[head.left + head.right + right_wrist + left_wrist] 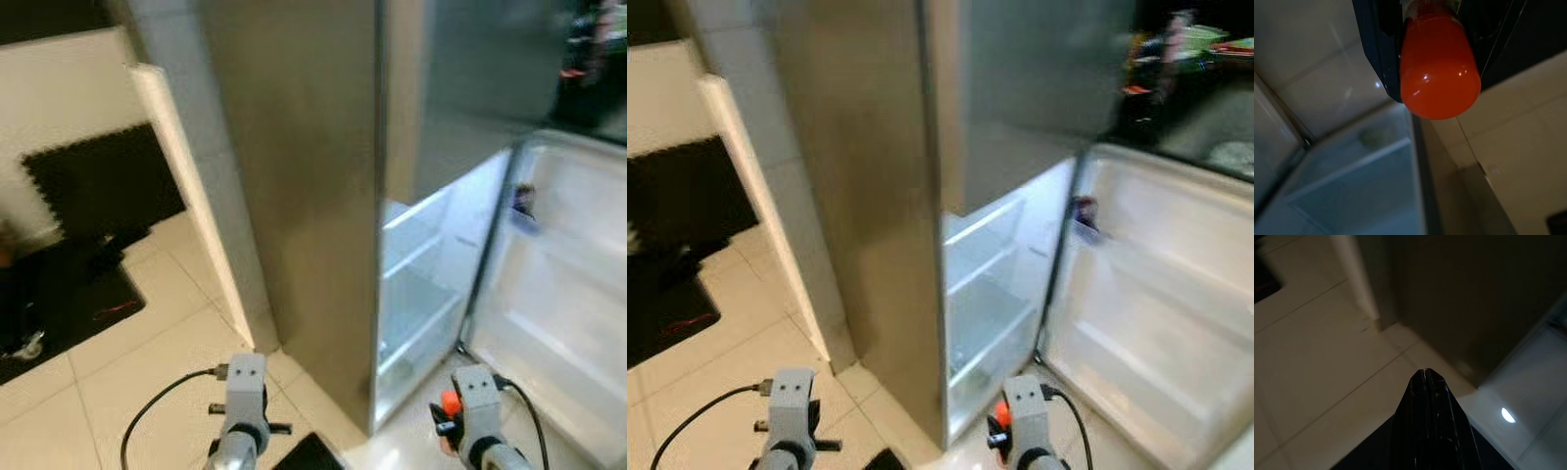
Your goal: Restocking fridge
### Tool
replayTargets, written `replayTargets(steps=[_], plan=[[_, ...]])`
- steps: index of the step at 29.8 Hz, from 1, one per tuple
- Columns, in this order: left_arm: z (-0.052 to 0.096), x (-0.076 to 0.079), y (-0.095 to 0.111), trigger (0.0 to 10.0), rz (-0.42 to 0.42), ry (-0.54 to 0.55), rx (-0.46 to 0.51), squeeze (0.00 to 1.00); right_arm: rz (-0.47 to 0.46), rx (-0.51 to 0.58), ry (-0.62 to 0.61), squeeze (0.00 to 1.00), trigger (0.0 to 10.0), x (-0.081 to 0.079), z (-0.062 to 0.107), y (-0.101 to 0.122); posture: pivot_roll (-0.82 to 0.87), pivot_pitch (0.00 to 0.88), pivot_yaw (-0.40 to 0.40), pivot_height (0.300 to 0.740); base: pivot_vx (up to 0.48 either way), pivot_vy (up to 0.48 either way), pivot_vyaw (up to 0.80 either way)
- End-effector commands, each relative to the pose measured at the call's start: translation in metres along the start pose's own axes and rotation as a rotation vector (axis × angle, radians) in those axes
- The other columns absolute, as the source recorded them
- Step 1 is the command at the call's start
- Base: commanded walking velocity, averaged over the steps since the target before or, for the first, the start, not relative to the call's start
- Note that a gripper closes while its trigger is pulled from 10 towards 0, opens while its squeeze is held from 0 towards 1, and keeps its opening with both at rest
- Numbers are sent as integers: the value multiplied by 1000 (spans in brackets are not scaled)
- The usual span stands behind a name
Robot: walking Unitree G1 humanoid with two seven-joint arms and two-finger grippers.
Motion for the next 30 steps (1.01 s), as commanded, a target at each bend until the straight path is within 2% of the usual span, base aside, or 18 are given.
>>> replayTargets(steps=[1, 6, 19, 23, 30], plan=[[4, 2, -6, 10000, 10, -6, -16, 0, -3, -20, 6, 0, 10000, -2, 2, -8, -24, 75, 27, 740, 0, 0, 800], [3, 8, -3, 10000, 30, -21, -7, 0, 3, -13, 9, 0, 10000, -2, 2, -6, -27, 72, 27, 740, 0, 0, 800], [2, 10, 0, 10000, 39, -29, 0, 0, 10, -1, 11, 0, 10000, -2, 1, -2, -29, 72, 26, 740, 0, 0, 800], [3, 10, 1, 10000, 42, -32, 3, 0, -26, 17, -45, 0, 10000, 6, 1, 0, -28, 73, 26, 740, 0, 0, 105], [3, 11, -1, 10000, 43, -36, -4, 0, -40, 11, -43, 0, 10000, 7, 2, -1, -34, 78, 30, 740, 0, 0, 0]])
Point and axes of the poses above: a point about 5 cm out from each wrist's last joint towards the gripper, its own z axis pointing back from the gripper into the wrist, its own y axis along the axis of the wrist's last joint, x = y × z, the point moved 5 cm from there along -z, pointing out of the wrist towards the gripper, and after that the axes turned 4 degrees about -z, right-handed, at the moved point
